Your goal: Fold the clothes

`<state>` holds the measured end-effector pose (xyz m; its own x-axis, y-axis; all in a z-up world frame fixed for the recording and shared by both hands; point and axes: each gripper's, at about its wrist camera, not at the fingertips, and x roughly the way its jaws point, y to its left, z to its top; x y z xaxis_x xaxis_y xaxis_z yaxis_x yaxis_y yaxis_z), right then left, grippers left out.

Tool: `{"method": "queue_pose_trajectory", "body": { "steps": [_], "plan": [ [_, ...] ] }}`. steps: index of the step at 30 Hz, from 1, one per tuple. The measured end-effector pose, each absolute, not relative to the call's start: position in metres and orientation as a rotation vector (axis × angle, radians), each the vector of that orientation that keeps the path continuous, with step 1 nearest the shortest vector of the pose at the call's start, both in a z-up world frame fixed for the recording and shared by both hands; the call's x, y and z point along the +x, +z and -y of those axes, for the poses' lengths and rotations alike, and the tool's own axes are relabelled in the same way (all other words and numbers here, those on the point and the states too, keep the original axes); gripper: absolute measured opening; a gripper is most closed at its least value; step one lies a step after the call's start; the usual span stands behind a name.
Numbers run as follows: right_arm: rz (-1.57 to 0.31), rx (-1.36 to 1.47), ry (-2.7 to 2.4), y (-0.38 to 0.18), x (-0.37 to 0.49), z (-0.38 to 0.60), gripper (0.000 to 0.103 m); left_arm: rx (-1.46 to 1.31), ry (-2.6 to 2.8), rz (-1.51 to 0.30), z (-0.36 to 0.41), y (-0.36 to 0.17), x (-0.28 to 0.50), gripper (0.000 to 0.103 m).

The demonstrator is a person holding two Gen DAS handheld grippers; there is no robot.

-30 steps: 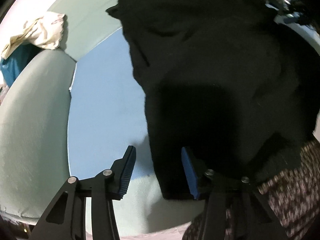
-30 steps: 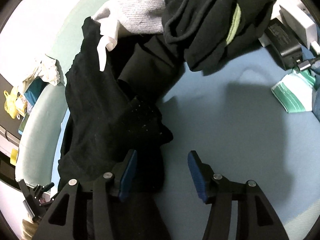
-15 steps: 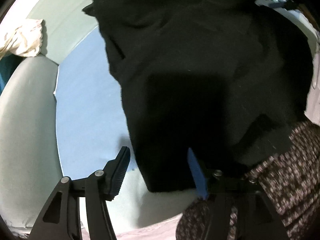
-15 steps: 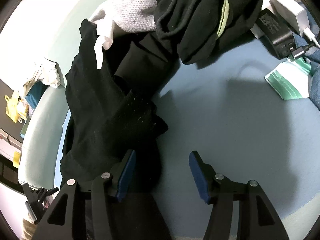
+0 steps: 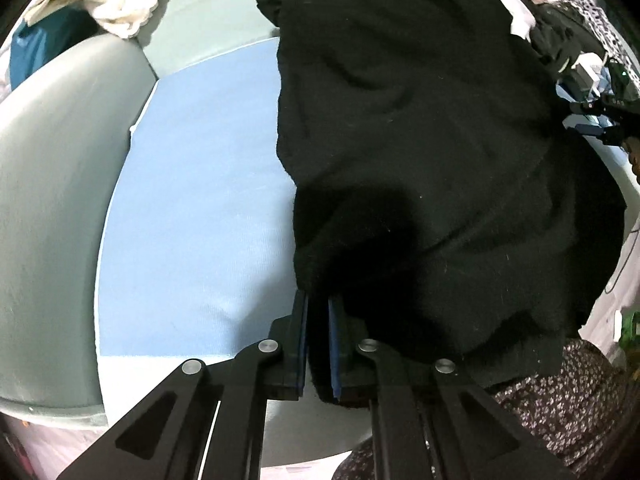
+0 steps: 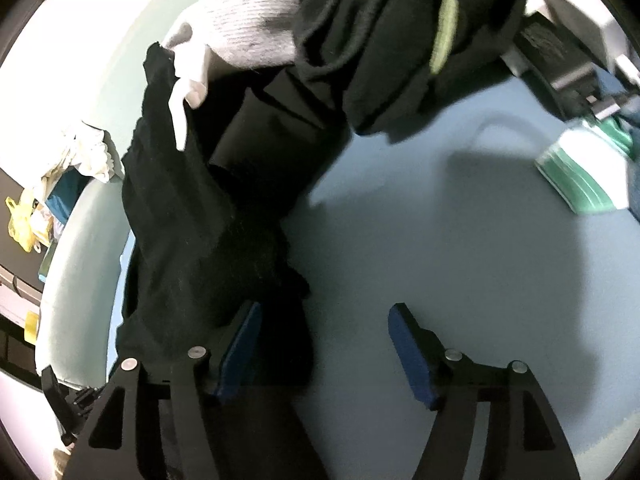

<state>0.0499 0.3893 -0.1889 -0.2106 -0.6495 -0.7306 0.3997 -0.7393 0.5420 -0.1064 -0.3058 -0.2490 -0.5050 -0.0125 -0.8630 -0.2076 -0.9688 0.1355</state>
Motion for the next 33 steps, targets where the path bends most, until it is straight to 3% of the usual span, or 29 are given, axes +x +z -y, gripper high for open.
{"method": "queue_pose_trajectory", "body": {
  "steps": [4,5,6,9,22,25,27,29,33],
  "plan": [
    [0.325,1.359,-1.966,-0.189,0.047,-0.375,0.073,-1.518,2.614,-0.341,0.305,-0.254,-0.097,0.009],
    [0.307,1.359,-1.968,-0.189,0.048,-0.370,0.068,-1.526,2.617,-0.319,0.305,-0.254,-0.096,0.009],
    [0.299,1.355,-1.984,-0.189,0.048,-0.367,0.049,-1.536,2.620,-0.276,0.306,-0.255,-0.094,0.009],
    [0.298,1.336,-2.030,-0.186,0.049,-0.361,0.012,-1.558,2.633,-0.143,0.310,-0.256,-0.088,0.009],
    [0.447,1.109,-1.983,-0.108,0.117,-0.392,0.009,-1.422,2.689,0.687,0.371,-0.277,-0.043,0.008],
    [0.423,1.117,-1.978,-0.108,0.140,-0.393,0.009,-1.436,2.702,0.778,0.385,-0.281,-0.032,0.008],
    [0.385,1.177,-1.976,-0.126,0.153,-0.395,0.009,-1.453,2.723,0.830,0.397,-0.284,-0.025,0.001],
    [0.356,1.245,-1.974,-0.147,0.163,-0.399,0.009,-1.491,2.740,0.880,0.419,-0.285,-0.021,0.000],
    [0.327,1.366,-2.008,-0.184,0.168,-0.407,0.009,-1.502,2.762,0.800,0.414,-0.287,-0.009,0.000]
  ]
}}
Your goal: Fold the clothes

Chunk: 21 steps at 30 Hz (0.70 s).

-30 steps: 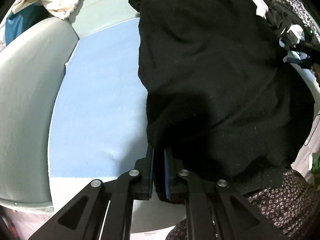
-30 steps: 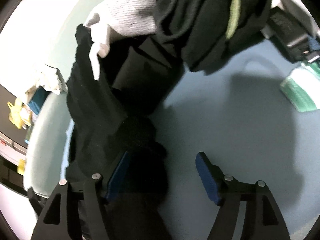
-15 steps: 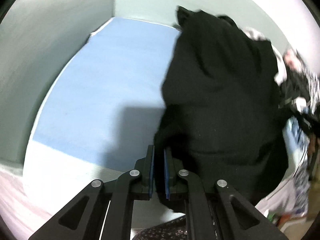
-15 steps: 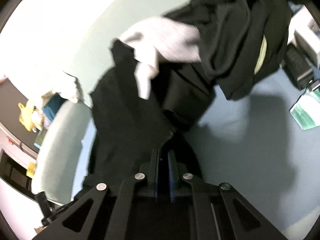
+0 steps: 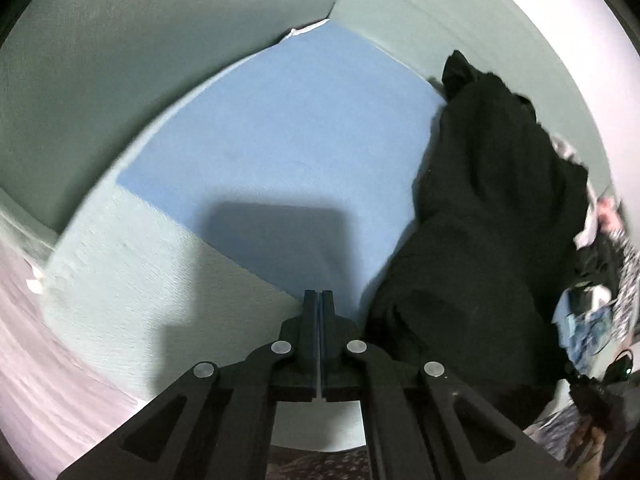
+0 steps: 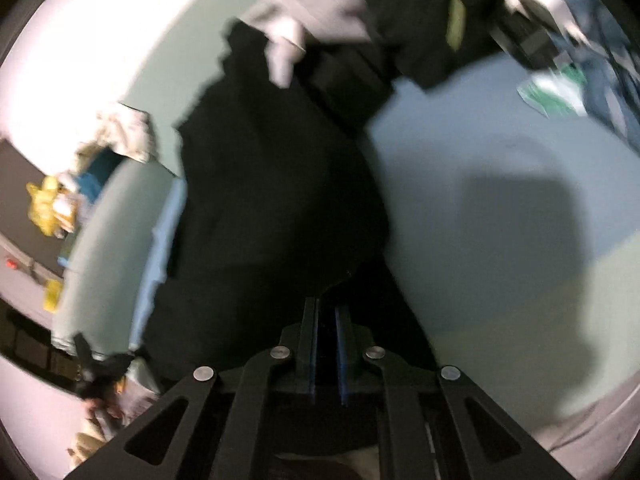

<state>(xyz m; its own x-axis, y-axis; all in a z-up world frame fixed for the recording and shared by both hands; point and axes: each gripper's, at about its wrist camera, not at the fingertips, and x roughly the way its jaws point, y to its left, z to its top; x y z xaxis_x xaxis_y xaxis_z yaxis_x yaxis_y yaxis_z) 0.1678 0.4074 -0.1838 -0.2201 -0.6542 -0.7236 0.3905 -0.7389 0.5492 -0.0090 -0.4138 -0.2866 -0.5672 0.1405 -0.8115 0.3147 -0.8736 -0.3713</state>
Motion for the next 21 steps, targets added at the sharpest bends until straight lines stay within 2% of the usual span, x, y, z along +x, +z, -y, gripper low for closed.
{"method": "queue_pose_trajectory", "body": {
  "steps": [4,5,6,7,8,9,10,13,18,21],
  "plan": [
    [0.353,1.406,-2.030,-0.192,0.166,-0.416,0.013,1.386,-2.682,-0.672,0.397,-0.271,-0.001,0.000],
    [0.356,1.411,-2.036,-0.191,0.166,-0.418,0.020,1.373,-2.700,-0.676,0.395,-0.268,0.000,0.002],
    [0.346,1.406,-2.051,-0.188,0.167,-0.419,0.032,1.365,-2.717,-0.671,0.390,-0.262,0.000,0.004],
    [0.342,1.396,-2.068,-0.187,0.166,-0.420,0.037,1.362,-2.727,-0.660,0.386,-0.260,0.000,0.015],
    [0.334,1.392,-2.089,-0.183,0.166,-0.422,0.051,1.371,-2.726,-0.656,0.383,-0.257,-0.002,0.039],
    [0.324,1.392,-2.110,-0.181,0.167,-0.425,0.061,1.381,-2.723,-0.654,0.380,-0.255,-0.003,0.053],
    [0.328,1.394,-2.111,-0.182,0.166,-0.427,0.063,1.394,-2.702,-0.661,0.378,-0.256,-0.004,0.070],
    [0.405,1.434,-2.052,-0.187,0.167,-0.438,0.069,1.463,-2.659,-0.707,0.369,-0.266,-0.012,0.070],
    [0.550,1.460,-2.000,-0.193,0.167,-0.447,0.075,1.564,-2.543,-0.920,0.352,-0.286,-0.032,0.070],
    [0.563,1.442,-2.013,-0.188,0.162,-0.443,0.075,1.582,-2.495,-0.923,0.349,-0.284,-0.038,0.070]
  ]
}}
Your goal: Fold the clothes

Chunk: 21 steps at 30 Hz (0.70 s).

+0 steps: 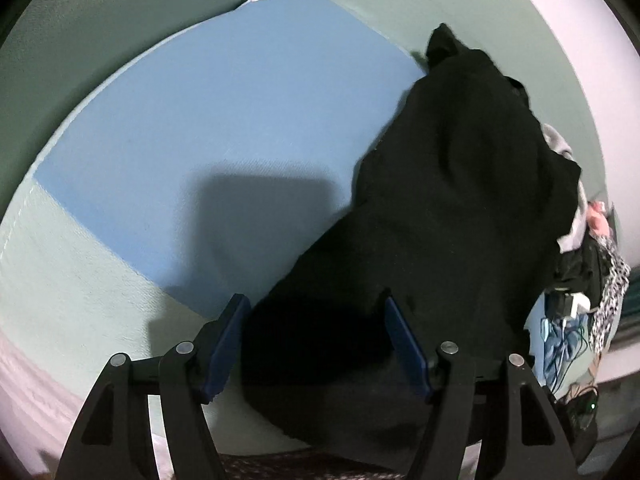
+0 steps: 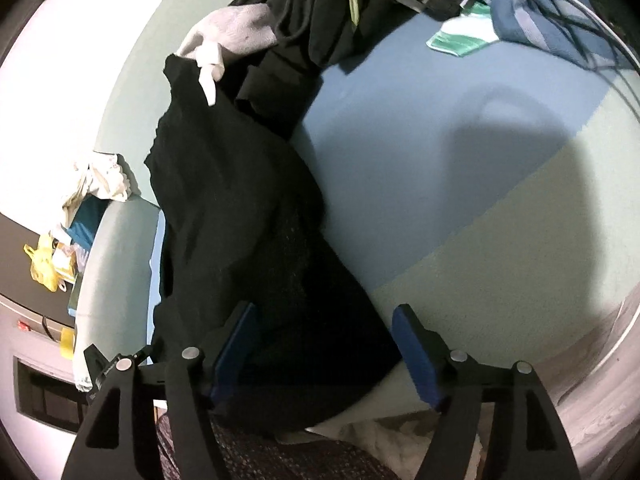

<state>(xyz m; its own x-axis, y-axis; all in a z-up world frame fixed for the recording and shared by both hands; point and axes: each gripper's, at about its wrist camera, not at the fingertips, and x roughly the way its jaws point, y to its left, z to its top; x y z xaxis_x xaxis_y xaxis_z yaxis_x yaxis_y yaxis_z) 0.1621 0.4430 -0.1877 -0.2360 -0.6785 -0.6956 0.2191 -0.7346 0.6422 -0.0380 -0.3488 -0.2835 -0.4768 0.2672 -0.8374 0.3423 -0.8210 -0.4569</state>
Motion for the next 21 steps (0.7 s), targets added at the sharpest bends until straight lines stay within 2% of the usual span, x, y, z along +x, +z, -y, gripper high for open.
{"method": "queue_pose_trajectory", "body": {
  "steps": [4,9,12,18,21],
  "plan": [
    [0.555,1.428,-2.030,-0.181,0.155,-0.428,0.077,1.635,-2.444,-0.826,0.339,-0.283,-0.045,0.070],
    [0.330,1.570,-2.132,-0.197,0.158,-0.400,0.077,1.696,-2.457,-0.429,0.303,-0.286,-0.050,0.070],
    [0.291,1.546,-2.165,-0.194,0.165,-0.395,0.078,1.685,-2.447,-0.311,0.289,-0.287,-0.051,0.072],
    [0.493,1.590,-2.078,-0.195,0.162,-0.414,0.078,1.696,-2.418,-0.393,0.292,-0.286,-0.053,0.073],
    [0.602,1.592,-2.017,-0.198,0.161,-0.425,0.078,1.707,-2.417,-0.524,0.300,-0.283,-0.049,0.073]
  ]
}}
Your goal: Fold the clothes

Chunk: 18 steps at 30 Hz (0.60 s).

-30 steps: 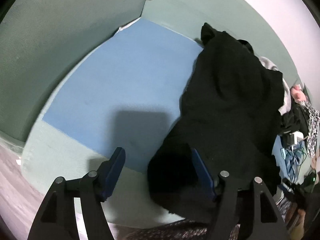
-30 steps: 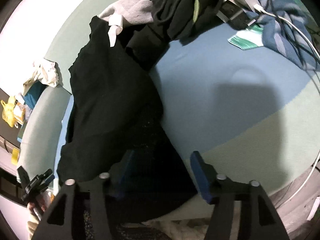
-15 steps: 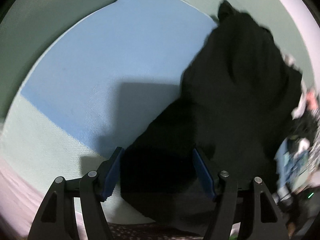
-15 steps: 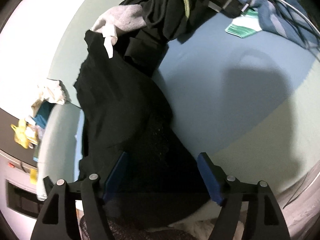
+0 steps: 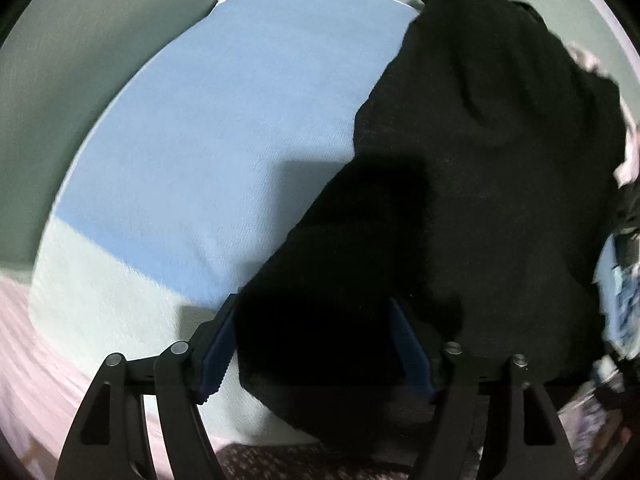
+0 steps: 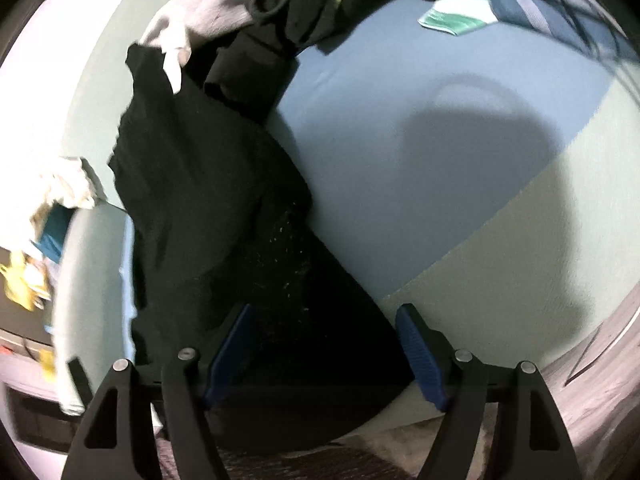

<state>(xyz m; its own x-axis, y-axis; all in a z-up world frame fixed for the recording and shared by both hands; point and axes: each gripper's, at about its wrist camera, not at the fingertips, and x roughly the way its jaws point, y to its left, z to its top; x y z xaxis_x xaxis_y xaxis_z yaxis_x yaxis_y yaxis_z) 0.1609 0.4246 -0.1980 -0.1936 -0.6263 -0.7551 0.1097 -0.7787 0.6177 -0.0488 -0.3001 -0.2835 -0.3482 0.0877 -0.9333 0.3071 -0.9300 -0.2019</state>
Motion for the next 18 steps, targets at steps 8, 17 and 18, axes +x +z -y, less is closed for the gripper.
{"method": "queue_pose_trajectory", "body": {
  "steps": [8,17,18],
  "plan": [
    [1.003,1.539,-1.760,-0.224,0.162,-0.466,0.072,1.674,-2.308,-1.300,0.357,-0.297,-0.029,0.073],
    [0.701,1.566,-1.871,-0.207,0.154,-0.435,0.071,1.731,-2.257,-1.238,0.348,-0.300,-0.038,0.073],
    [0.654,1.580,-1.873,-0.207,0.152,-0.429,0.073,1.748,-2.247,-1.204,0.345,-0.300,-0.042,0.073]
  ]
}}
